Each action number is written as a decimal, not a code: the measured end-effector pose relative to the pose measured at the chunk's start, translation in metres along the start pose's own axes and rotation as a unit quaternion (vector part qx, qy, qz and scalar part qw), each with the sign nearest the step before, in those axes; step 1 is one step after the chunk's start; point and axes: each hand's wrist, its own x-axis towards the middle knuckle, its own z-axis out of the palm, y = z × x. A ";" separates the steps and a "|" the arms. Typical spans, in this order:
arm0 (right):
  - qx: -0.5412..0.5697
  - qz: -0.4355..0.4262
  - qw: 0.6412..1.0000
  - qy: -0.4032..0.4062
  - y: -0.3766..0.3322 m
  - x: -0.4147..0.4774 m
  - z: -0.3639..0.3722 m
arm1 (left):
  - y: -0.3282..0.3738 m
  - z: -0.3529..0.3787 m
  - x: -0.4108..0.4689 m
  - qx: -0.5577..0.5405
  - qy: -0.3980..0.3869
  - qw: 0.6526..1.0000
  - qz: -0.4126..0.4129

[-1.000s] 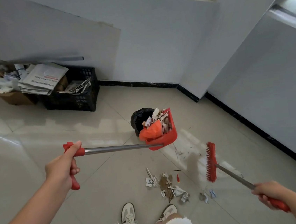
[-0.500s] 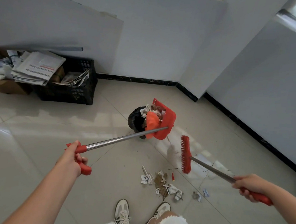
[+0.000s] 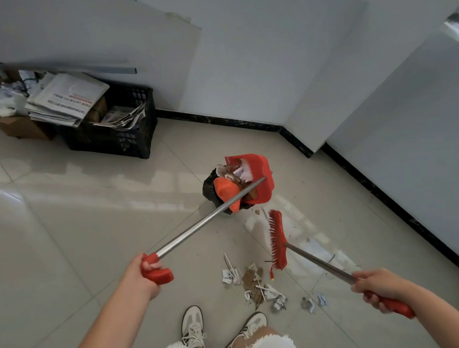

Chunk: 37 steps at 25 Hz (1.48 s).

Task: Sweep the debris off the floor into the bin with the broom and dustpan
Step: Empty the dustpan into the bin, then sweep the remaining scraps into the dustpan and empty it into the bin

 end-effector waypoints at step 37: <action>-0.128 -0.070 0.977 0.153 0.078 0.076 -0.119 | -0.246 0.166 -0.023 0.843 -0.015 0.313 0.436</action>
